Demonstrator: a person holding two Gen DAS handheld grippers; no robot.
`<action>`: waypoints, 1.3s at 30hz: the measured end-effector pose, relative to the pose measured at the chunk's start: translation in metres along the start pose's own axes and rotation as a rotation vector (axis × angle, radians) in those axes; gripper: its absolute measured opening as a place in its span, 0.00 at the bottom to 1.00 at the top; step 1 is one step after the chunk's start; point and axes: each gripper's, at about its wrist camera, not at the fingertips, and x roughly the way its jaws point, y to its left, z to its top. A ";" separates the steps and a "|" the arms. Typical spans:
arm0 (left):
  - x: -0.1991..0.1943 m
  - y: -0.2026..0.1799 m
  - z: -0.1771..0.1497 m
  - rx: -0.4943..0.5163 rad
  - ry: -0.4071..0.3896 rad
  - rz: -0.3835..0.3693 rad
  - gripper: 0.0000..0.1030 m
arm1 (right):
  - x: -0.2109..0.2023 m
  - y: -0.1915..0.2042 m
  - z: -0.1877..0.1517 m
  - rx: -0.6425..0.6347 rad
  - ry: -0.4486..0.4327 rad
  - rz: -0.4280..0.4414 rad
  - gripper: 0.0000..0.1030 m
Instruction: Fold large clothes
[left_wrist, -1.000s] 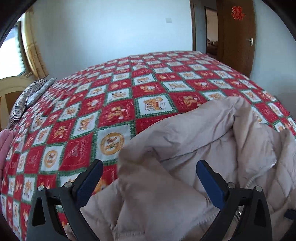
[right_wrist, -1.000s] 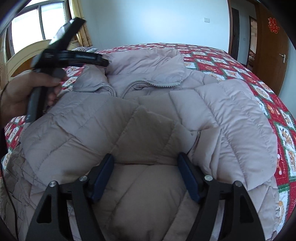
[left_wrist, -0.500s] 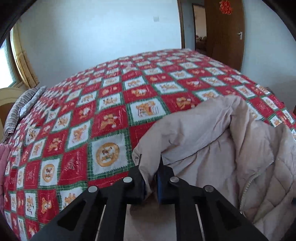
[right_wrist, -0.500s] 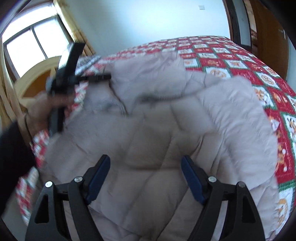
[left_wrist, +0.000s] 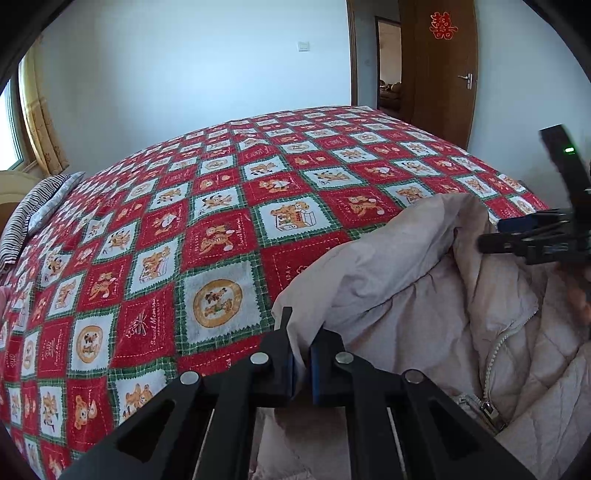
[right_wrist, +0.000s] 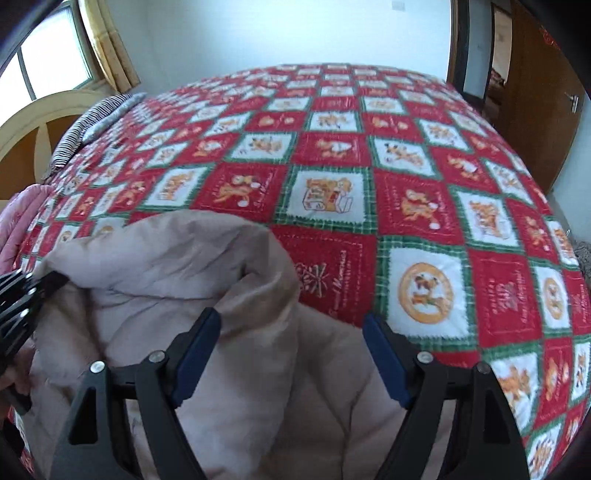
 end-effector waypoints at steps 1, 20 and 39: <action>-0.001 0.002 0.000 -0.006 -0.002 -0.007 0.04 | 0.006 0.000 0.003 -0.010 0.015 0.027 0.51; -0.042 0.001 -0.047 0.023 -0.001 -0.048 0.02 | -0.042 0.015 -0.065 -0.313 -0.066 -0.100 0.02; -0.106 -0.039 -0.003 -0.022 -0.270 0.029 0.99 | -0.026 0.017 -0.079 -0.351 -0.051 -0.152 0.02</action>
